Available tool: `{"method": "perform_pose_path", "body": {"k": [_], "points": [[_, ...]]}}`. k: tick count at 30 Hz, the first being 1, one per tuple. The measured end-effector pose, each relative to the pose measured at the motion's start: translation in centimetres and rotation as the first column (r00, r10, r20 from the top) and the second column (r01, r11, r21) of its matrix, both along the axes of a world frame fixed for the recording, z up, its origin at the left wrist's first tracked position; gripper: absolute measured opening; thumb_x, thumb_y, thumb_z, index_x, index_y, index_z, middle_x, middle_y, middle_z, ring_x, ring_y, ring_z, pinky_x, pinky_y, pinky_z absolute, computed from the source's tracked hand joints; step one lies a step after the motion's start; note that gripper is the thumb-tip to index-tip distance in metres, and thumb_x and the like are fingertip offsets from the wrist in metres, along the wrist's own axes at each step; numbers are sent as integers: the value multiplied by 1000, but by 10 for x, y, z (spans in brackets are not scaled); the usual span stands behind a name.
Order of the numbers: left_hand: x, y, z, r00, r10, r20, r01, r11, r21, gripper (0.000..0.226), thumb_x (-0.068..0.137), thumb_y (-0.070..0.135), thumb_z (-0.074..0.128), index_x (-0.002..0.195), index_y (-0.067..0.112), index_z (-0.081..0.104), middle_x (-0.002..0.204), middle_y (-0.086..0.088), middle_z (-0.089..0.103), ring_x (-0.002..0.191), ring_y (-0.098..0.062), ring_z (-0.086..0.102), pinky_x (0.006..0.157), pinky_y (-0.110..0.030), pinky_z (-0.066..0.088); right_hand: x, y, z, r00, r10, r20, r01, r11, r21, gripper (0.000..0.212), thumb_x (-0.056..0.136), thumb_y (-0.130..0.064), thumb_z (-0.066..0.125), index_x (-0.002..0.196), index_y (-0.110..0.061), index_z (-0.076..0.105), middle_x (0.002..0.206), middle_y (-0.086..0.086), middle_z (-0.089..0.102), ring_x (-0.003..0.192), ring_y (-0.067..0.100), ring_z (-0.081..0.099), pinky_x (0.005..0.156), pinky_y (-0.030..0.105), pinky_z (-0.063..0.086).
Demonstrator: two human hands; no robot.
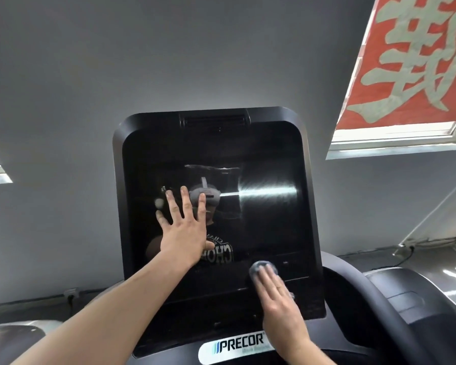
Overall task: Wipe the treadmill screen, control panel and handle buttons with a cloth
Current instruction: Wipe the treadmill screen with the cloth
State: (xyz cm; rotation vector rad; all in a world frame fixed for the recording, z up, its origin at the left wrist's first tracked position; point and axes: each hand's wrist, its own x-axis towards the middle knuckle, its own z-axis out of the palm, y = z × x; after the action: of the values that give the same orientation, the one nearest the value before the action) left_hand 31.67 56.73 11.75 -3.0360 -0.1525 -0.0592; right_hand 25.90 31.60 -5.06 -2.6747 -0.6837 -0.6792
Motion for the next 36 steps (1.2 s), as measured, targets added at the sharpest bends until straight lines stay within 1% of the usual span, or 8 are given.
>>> {"method": "perform_pose_path", "body": {"k": [6,9,11,13,15,21,30,36], "points": [[-1,-1,2,1000,10,-10,-10,1000,12,133,85,75,60,154,17,-38,152,-30,-49,143,-58,-37,120,-76,12,24,-25,28,985,-143,-95,155,978,137,85,67,23,57,149,0,53,158,16,49,152,30,37,122,40,29],[-1,-1,2,1000,8,-8,-8,1000,15,132,86,75,58,155,17,-37,153,-30,-49,143,-59,-37,121,-76,13,2,-5,9,992,26,-121,-20,998,56,89,65,13,47,152,-4,51,163,10,44,155,26,32,122,38,28],[-1,-2,2,1000,9,-8,-8,1000,23,132,85,76,58,155,16,-37,152,-31,-49,143,-59,-37,120,-76,14,-2,-5,26,951,119,-285,-19,944,328,79,76,15,41,150,-11,57,160,0,49,151,16,42,121,28,34],[-1,-2,3,1000,10,-10,-10,999,33,132,85,76,57,155,15,-37,152,-31,-49,143,-59,-37,120,-76,14,3,-6,68,797,279,-536,256,648,718,68,88,23,40,139,-13,67,137,1,70,124,11,67,104,22,51],[-2,-2,3,1000,15,-16,-15,999,32,132,85,76,57,154,15,-38,152,-31,-49,142,-59,-37,120,-76,14,6,-9,107,596,533,-601,510,327,796,69,85,28,35,133,-7,70,116,9,79,105,21,74,95,34,56],[-2,-3,5,999,18,-28,-18,1000,19,132,87,74,59,154,16,-39,152,-30,-50,142,-59,-39,121,-76,11,-1,-14,174,407,889,-207,740,-189,646,43,95,-10,46,128,3,70,132,27,67,106,37,69,96,47,57],[0,-3,4,998,33,-45,-32,999,6,132,87,73,60,153,17,-39,150,-29,-53,140,-58,-42,121,-76,7,31,-6,205,548,724,-418,385,226,895,28,90,10,67,111,-5,75,106,29,73,85,37,73,71,41,64],[1,-3,4,998,43,-53,-42,999,20,132,88,73,60,152,18,-41,147,-29,-55,139,-58,-44,121,-76,6,62,-15,260,794,396,-461,-37,788,614,36,87,-3,79,97,-37,75,87,-2,76,75,17,73,72,34,60]]}}
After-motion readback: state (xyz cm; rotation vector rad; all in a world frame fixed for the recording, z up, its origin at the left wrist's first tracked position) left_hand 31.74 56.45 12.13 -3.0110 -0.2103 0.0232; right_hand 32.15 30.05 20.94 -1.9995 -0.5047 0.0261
